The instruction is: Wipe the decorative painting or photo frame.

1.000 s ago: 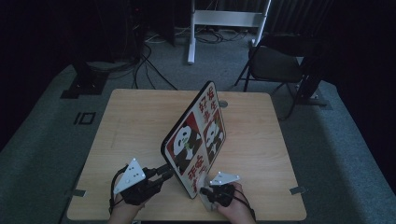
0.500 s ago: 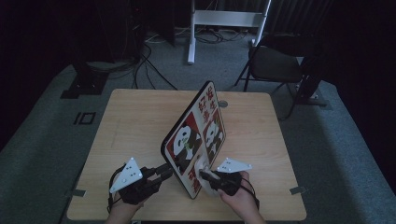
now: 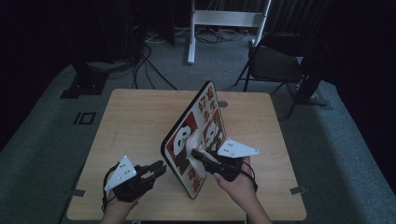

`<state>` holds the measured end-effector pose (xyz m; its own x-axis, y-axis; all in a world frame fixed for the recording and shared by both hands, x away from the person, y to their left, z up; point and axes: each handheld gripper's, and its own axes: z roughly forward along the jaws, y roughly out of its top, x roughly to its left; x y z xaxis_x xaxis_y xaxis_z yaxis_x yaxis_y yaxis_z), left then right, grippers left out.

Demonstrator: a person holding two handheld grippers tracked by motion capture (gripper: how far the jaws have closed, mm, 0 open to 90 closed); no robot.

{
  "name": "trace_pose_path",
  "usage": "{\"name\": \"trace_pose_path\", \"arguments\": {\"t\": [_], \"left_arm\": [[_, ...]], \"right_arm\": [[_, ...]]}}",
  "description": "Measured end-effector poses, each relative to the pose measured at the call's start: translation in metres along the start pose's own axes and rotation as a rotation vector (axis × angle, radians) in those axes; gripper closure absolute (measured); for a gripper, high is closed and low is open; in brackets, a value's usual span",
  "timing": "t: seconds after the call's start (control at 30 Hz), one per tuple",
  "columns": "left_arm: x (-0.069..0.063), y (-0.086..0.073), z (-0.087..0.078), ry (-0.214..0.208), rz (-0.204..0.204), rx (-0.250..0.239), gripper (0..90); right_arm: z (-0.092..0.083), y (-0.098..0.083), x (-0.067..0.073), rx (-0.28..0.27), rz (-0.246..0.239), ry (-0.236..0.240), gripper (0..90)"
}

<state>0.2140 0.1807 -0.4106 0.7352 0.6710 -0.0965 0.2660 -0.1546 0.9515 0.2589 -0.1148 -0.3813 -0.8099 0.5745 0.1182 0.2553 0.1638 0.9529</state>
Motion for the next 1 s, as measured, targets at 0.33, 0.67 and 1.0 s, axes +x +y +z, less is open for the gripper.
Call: {"name": "trace_pose_path", "arguments": {"t": [0.33,0.67,1.0], "left_arm": [[-0.003,0.005,0.01,0.006,0.0,0.017,74.5],[-0.003,0.006,0.013,-0.02,-0.001,0.024,74.9],[-0.009,0.007,0.018,-0.038,0.006,0.028,74.9]], "right_arm": [[0.013,0.041,0.031,-0.091,-0.052,0.088,80.3],[0.023,0.036,0.039,-0.06,-0.1,0.064,80.1],[0.014,-0.004,0.032,0.016,-0.087,0.05,80.3]]}}
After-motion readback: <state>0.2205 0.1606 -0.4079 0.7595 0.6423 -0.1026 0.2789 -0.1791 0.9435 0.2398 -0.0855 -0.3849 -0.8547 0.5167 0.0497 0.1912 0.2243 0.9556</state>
